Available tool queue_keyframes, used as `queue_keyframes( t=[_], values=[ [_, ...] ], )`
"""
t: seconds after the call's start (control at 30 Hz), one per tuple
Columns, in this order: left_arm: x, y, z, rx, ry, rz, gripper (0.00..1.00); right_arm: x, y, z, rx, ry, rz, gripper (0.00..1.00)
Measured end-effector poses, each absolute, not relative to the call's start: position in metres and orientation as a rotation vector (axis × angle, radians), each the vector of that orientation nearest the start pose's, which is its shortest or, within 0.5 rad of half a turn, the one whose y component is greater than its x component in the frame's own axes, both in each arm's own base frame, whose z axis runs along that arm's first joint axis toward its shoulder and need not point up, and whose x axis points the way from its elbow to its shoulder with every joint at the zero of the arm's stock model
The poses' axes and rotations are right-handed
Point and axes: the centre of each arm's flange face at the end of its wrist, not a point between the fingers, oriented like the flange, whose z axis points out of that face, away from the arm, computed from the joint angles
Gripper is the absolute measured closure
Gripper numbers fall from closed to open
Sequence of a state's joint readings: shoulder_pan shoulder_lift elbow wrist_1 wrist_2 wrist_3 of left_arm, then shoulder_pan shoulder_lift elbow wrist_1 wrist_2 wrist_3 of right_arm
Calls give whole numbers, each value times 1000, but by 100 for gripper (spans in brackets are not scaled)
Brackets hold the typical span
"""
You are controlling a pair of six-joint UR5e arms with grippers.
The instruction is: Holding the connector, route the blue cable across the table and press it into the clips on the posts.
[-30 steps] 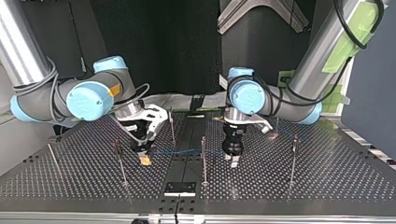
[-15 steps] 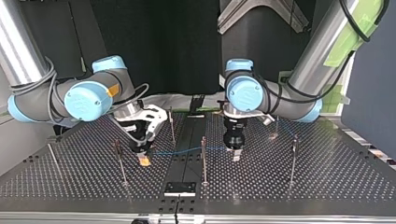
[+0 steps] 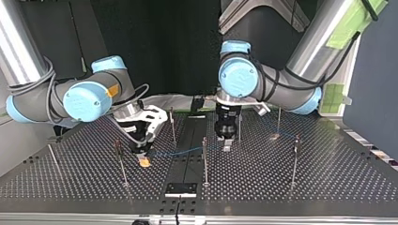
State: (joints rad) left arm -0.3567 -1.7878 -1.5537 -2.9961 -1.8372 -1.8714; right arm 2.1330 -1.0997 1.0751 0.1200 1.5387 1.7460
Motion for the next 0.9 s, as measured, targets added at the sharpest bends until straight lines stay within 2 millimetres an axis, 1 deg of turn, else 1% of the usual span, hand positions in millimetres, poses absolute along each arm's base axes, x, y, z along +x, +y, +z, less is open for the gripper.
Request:
queue_keyframes(
  t=[0.23, 0.4, 0.53, 0.7, 0.9],
  values=[
    [462, -301, 405, -123, 1631, -292, 0, 474, -497, 445, 1676, -1097, 1680, 100],
    [441, -307, 415, -87, 1619, -306, 0, 470, -496, 452, 1663, -1098, 1689, 100],
    [428, -322, 421, -44, 1594, -315, 0, 466, -495, 458, 1654, -1106, 1693, 100],
    [418, -339, 427, -35, 1556, -334, 0, 462, -497, 458, 1656, -1119, 1682, 100],
    [408, -364, 444, -11, 1507, -389, 0, 456, -499, 456, 1665, -1137, 1663, 100]
  ],
)
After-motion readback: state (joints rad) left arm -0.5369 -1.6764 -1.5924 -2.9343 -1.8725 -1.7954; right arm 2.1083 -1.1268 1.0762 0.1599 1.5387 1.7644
